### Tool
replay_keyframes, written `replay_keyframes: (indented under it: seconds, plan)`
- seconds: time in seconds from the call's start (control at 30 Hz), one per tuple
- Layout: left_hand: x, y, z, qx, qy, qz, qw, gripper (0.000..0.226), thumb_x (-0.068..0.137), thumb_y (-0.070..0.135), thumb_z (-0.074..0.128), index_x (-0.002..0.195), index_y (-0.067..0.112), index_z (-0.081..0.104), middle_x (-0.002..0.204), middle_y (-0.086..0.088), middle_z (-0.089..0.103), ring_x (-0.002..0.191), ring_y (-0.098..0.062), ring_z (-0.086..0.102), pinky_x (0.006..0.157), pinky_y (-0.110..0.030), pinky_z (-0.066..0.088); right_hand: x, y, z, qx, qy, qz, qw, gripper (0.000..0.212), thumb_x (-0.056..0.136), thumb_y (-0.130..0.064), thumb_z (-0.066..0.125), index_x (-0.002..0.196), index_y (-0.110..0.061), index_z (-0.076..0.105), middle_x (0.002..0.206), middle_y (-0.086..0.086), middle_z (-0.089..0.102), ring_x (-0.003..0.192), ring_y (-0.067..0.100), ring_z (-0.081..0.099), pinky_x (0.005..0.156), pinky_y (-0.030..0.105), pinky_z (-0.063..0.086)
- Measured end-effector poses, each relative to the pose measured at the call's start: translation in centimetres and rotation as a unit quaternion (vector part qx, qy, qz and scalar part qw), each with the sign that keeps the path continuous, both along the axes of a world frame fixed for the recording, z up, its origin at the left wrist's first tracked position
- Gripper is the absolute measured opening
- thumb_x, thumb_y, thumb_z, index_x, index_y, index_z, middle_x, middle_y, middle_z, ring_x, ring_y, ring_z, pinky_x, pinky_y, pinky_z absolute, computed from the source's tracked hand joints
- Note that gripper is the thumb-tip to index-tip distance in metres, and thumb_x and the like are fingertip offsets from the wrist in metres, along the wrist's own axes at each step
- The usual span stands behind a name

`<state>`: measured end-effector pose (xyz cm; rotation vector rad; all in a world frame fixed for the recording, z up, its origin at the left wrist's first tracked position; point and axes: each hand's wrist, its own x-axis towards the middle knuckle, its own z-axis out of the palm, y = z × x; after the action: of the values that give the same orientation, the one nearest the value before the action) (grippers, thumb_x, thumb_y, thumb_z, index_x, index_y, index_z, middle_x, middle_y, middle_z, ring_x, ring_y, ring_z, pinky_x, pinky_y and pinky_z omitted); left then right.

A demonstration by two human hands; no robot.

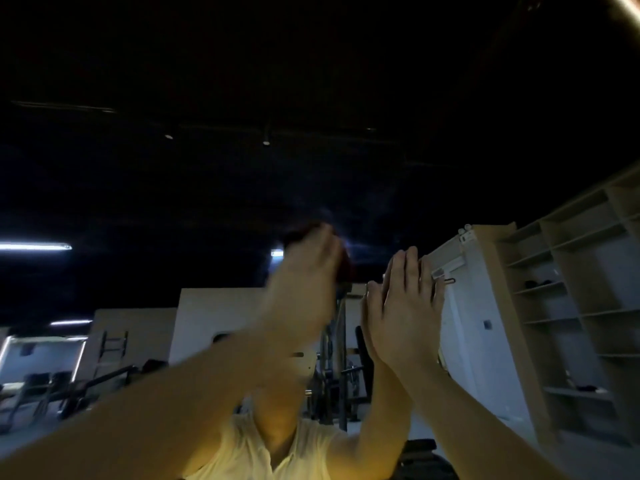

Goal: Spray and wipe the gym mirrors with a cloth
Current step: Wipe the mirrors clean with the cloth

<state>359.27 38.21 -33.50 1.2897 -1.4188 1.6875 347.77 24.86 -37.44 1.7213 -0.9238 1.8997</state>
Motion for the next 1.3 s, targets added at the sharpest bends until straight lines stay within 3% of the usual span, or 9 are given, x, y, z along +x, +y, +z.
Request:
replay_keyframes:
  seconds: [0.17, 0.27, 0.5, 0.67, 0.83, 0.97, 1.07, 1.2, 1.3]
  plan:
    - [-1.0, -1.2, -3.5, 0.123, -0.100, 0.027, 0.987, 0.063, 0.096, 0.019, 0.057, 0.157, 0.010, 0.043, 0.166, -0.014, 0.036, 0.152, -0.029, 0.039, 0.124, -0.039, 0.013, -0.9, -1.0, -1.3, -0.022, 0.022, -0.008, 0.999, 0.066, 0.103, -0.036, 0.016, 0.163, -0.009, 0.021, 0.171, 0.013, 0.015, 0.159, 0.031, 0.012, 0.127, 0.055, 0.016]
    - [3.9, 3.6, -2.4, 0.113, -0.133, 0.094, 0.980, 0.075, 0.090, 0.024, 0.076, 0.157, 0.019, 0.042, 0.166, -0.011, 0.038, 0.144, -0.030, 0.048, 0.118, -0.042, 0.024, -1.0, -1.7, -1.8, -0.033, 0.027, -0.014, 0.999, 0.063, 0.107, -0.038, 0.016, 0.163, -0.011, 0.022, 0.171, 0.013, 0.017, 0.159, 0.030, 0.013, 0.126, 0.056, 0.018]
    - [6.9, 6.2, 4.9, -0.046, 0.082, 0.044, 0.995, 0.053, 0.103, 0.022, 0.051, 0.155, 0.010, 0.046, 0.165, -0.017, 0.037, 0.148, -0.035, 0.042, 0.123, -0.051, 0.035, -0.6, -1.8, -1.7, -0.037, 0.010, -0.013, 0.999, 0.066, 0.108, -0.042, 0.010, 0.162, -0.008, 0.026, 0.170, 0.014, 0.020, 0.158, 0.031, 0.016, 0.125, 0.058, 0.022]
    - [5.0, 2.8, -3.6, 0.128, -0.110, 0.027, 0.985, 0.060, 0.095, 0.025, 0.055, 0.154, 0.022, 0.046, 0.164, -0.008, 0.041, 0.146, -0.029, 0.044, 0.121, -0.052, 0.036, -0.7, -1.4, -1.8, -0.037, 0.011, -0.004, 0.999, 0.064, 0.107, -0.041, 0.015, 0.162, -0.010, 0.025, 0.170, 0.013, 0.019, 0.158, 0.031, 0.014, 0.126, 0.057, 0.018]
    - [7.1, 5.4, 1.6, 0.217, -0.231, 0.089, 0.944, 0.059, 0.100, 0.034, 0.053, 0.157, 0.028, 0.041, 0.168, -0.004, 0.034, 0.151, -0.023, 0.034, 0.123, -0.043, 0.023, -0.4, -1.4, -1.9, -0.038, 0.005, -0.013, 0.999, 0.069, 0.107, -0.045, 0.003, 0.163, -0.010, 0.022, 0.171, 0.013, 0.017, 0.159, 0.029, 0.012, 0.127, 0.054, 0.014]
    - [8.5, 6.0, 7.9, 0.078, -0.075, 0.072, 0.992, 0.061, 0.105, 0.044, 0.028, 0.161, 0.021, 0.037, 0.170, -0.013, 0.029, 0.154, -0.033, 0.032, 0.128, -0.049, 0.023, -0.3, -2.0, -1.8, -0.044, -0.002, -0.012, 0.999, 0.067, 0.107, -0.043, 0.006, 0.163, -0.010, 0.023, 0.171, 0.012, 0.017, 0.159, 0.029, 0.013, 0.127, 0.054, 0.014]
    - [4.9, 3.5, 5.3, 0.025, -0.017, 0.018, 0.999, 0.054, 0.105, 0.030, 0.045, 0.157, 0.013, 0.044, 0.166, -0.018, 0.035, 0.152, -0.035, 0.036, 0.127, -0.049, 0.023, -0.2, -2.3, -1.8, -0.048, -0.003, -0.019, 0.999, 0.064, 0.107, -0.040, 0.013, 0.163, -0.010, 0.024, 0.171, 0.013, 0.019, 0.159, 0.029, 0.014, 0.126, 0.055, 0.016]
    - [5.3, 1.7, 1.7, 0.208, -0.129, -0.022, 0.969, 0.044, 0.094, 0.006, 0.061, 0.138, 0.000, 0.061, 0.143, -0.023, 0.055, 0.134, -0.044, 0.048, 0.125, -0.049, 0.032, -0.4, -2.2, -1.8, -0.048, 0.000, -0.015, 0.999, 0.064, 0.107, -0.039, 0.015, 0.163, -0.010, 0.023, 0.171, 0.013, 0.019, 0.159, 0.030, 0.014, 0.127, 0.055, 0.016]
    - [7.7, 1.9, 5.0, 0.265, -0.233, -0.140, 0.925, 0.031, 0.106, 0.037, 0.050, 0.128, 0.030, 0.071, 0.126, 0.011, 0.070, 0.120, -0.009, 0.065, 0.107, -0.006, 0.037, -0.5, -1.9, -1.9, -0.055, -0.004, -0.009, 0.998, 0.064, 0.107, -0.039, 0.015, 0.162, -0.010, 0.026, 0.170, 0.012, 0.020, 0.159, 0.029, 0.014, 0.127, 0.055, 0.016]
